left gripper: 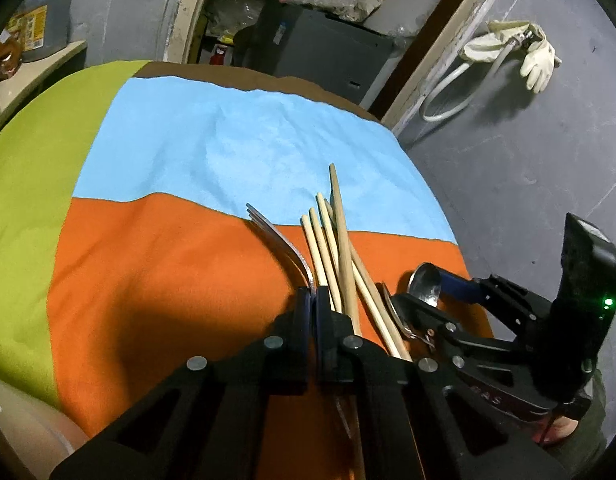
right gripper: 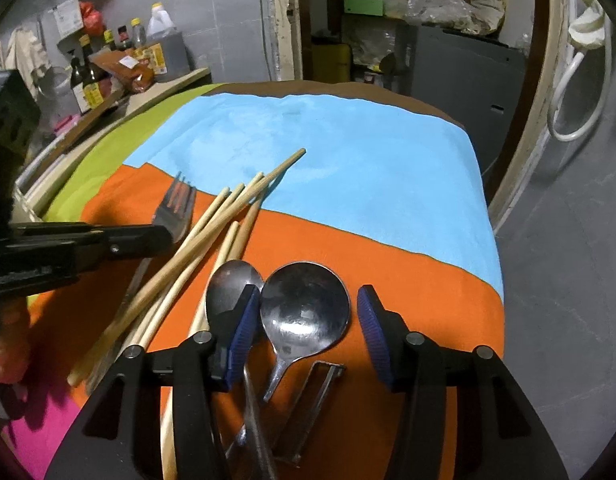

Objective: Organize utensils
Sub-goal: 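Grasp the steel fork with the left tool while the right tool grasps a steel spoon, then lift the fork with the left tool while the right tool carries the spoon toward the caddy, then open the left tool over the white caddy while the right tool drops the spoon in, then move both tools back over the remaining utensils on the cloth, then grasp one wooden chopstick with the left tool while the right tool grasps the peeler, then lift the chopstick with the left tool while the right tool carries the peeler to the caddy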

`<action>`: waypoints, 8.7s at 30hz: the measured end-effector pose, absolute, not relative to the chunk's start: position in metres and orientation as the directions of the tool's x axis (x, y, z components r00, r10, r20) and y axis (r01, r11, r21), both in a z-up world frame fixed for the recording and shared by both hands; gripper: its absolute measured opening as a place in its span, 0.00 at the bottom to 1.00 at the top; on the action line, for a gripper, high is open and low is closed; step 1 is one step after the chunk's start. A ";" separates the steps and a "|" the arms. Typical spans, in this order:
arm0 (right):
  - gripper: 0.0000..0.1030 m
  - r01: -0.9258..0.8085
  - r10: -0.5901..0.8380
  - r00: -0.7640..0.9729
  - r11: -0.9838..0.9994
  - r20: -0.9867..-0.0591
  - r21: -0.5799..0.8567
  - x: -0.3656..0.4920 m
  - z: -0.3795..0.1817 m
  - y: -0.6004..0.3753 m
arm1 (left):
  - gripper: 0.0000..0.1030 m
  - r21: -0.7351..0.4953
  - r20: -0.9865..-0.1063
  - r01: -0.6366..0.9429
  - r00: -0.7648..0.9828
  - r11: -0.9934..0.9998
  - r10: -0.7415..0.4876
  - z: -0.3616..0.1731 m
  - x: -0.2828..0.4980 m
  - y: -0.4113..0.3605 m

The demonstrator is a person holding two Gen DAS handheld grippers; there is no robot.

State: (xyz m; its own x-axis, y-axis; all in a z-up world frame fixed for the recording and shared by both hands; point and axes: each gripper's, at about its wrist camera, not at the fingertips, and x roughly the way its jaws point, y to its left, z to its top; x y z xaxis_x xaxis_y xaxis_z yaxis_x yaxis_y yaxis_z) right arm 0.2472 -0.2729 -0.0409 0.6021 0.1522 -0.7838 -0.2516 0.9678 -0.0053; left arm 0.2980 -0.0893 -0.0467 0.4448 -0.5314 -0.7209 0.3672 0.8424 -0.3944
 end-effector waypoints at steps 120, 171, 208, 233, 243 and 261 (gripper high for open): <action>1.00 -0.153 0.141 0.981 0.984 -0.132 -0.086 0.115 0.091 -0.244 | 0.91 -0.178 -0.190 0.350 0.905 0.920 -0.381 0.066 0.148 -0.025; 0.28 -0.050 0.095 0.583 0.995 -0.807 0.081 0.201 -0.039 -0.288 | 0.13 -0.137 -0.842 0.370 0.445 0.919 -0.305 -0.061 0.308 -0.121; 0.10 -0.204 0.236 0.907 0.971 -0.349 0.125 0.122 0.031 -0.266 | 0.04 -0.259 -0.286 0.341 0.867 0.904 -0.409 0.023 0.172 -0.053; 0.10 -0.473 0.487 0.873 0.854 -0.013 0.215 0.157 0.131 -0.158 | 0.05 -0.284 -0.078 0.133 0.984 0.949 -0.162 0.095 0.163 0.108; 0.10 -0.546 0.559 0.829 0.804 0.011 0.235 0.180 0.124 -0.099 | 0.05 -0.341 -0.072 -0.001 0.997 0.940 -0.025 0.087 0.181 0.165; 0.10 -0.523 0.534 0.845 0.822 0.013 0.228 0.191 0.084 -0.076 | 0.05 -0.329 -0.095 -0.052 0.995 0.943 0.022 0.051 0.192 0.159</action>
State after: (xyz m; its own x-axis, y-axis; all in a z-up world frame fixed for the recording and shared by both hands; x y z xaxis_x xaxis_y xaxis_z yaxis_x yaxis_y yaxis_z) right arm 0.1910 -0.0758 0.0842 0.8452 0.5342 0.0130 -0.5228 0.8215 0.2275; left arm 0.1922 0.1586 0.0513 0.9952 0.0222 -0.0953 -0.0525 0.9430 -0.3286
